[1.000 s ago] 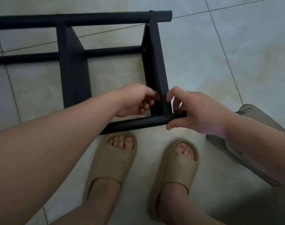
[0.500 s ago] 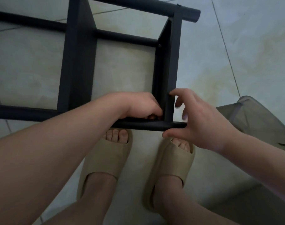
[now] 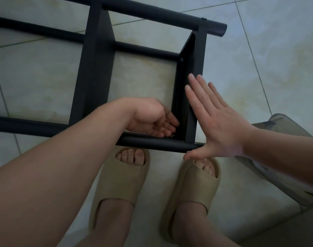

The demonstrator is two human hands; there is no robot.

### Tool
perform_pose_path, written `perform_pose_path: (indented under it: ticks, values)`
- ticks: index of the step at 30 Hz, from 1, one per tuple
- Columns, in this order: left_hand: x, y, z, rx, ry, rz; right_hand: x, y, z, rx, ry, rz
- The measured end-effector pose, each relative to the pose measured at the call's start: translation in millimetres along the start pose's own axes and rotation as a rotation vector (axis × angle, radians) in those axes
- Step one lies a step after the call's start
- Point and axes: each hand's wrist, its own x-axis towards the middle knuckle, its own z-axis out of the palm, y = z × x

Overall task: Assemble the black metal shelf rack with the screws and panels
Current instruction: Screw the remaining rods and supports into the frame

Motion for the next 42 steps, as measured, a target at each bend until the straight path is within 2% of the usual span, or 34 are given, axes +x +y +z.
perform_pose_path:
  ticks: [4, 9, 24, 32, 42]
  values:
    - [-6, 1, -7, -0.131, -0.06, 0.036, 0, 3, 6, 0.043, 0.046, -0.014]
    - [-9, 4, -9, -0.136, -0.077, 0.05, 2, 4, 9, 0.073, 0.076, -0.027]
    - [16, 6, -4, 0.17, -0.046, 0.028, 3, 7, 14, 0.098, 0.096, -0.049]
    - [24, 16, 3, 0.312, -0.169, -0.071, 3, 7, 13, 0.124, 0.088, -0.047]
    - [29, 29, 8, 0.429, -0.194, -0.145, 3, 6, 11, 0.128, 0.074, -0.037]
